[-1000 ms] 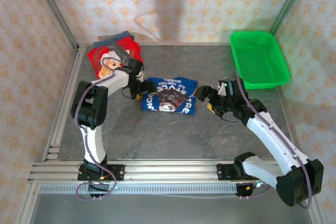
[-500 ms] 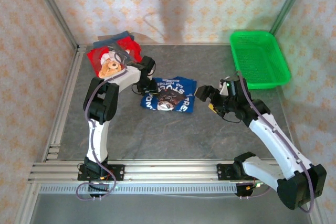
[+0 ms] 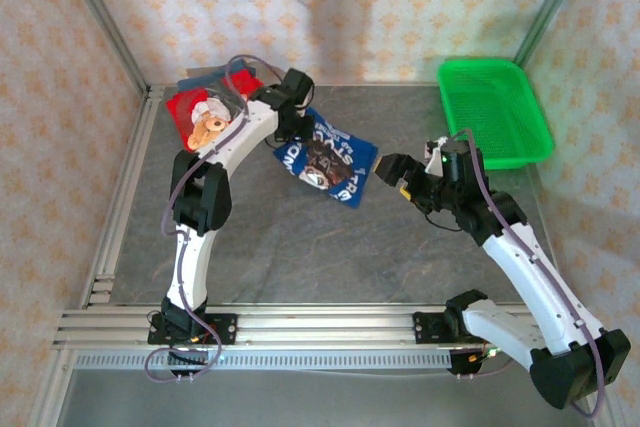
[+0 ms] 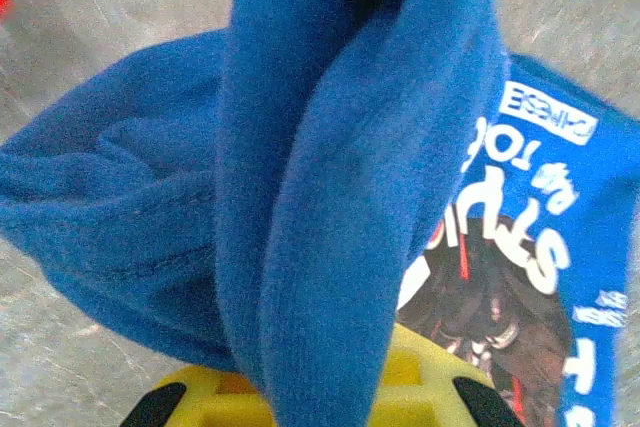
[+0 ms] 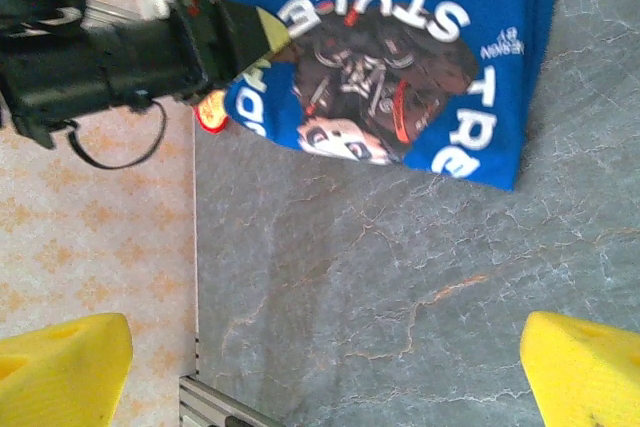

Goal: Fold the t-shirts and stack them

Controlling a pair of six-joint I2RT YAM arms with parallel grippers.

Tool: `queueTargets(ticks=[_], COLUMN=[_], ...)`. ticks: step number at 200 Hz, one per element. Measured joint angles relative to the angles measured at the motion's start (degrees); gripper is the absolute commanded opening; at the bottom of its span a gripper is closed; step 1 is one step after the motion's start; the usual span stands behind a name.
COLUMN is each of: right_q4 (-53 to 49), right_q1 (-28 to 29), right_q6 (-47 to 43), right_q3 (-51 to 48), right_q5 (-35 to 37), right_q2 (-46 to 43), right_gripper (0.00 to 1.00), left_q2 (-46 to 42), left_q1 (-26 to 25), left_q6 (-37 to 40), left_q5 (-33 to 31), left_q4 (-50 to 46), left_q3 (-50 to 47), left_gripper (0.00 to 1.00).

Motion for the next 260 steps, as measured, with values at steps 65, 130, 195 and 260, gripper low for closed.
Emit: queueTargets(ticks=[65, 130, 195, 260], right_q4=[0.2, 4.3, 8.3, 9.8], right_q1=[-1.2, -4.8, -5.0, -5.1], right_q6=[-3.3, -3.4, -2.8, -2.6], right_q3=[3.1, 3.8, 6.6, 6.6], right_q5=[-4.4, -6.7, -6.9, -7.5], right_q2=[3.5, 9.3, 14.9, 15.4], right_gripper=[0.99, 0.99, 0.99, 0.99], left_q2=[5.9, 14.9, 14.9, 14.9], left_q1=[0.0, 2.3, 10.3, 11.2], left_q6=[0.5, 0.2, -3.5, -6.1], left_q5=[-2.8, -1.3, 0.8, 2.2], left_q4=[-6.0, -9.6, -5.9, -2.0], left_q3=[16.6, 34.9, 35.9, 37.0], left_gripper=[0.0, 0.0, 0.0, 0.0])
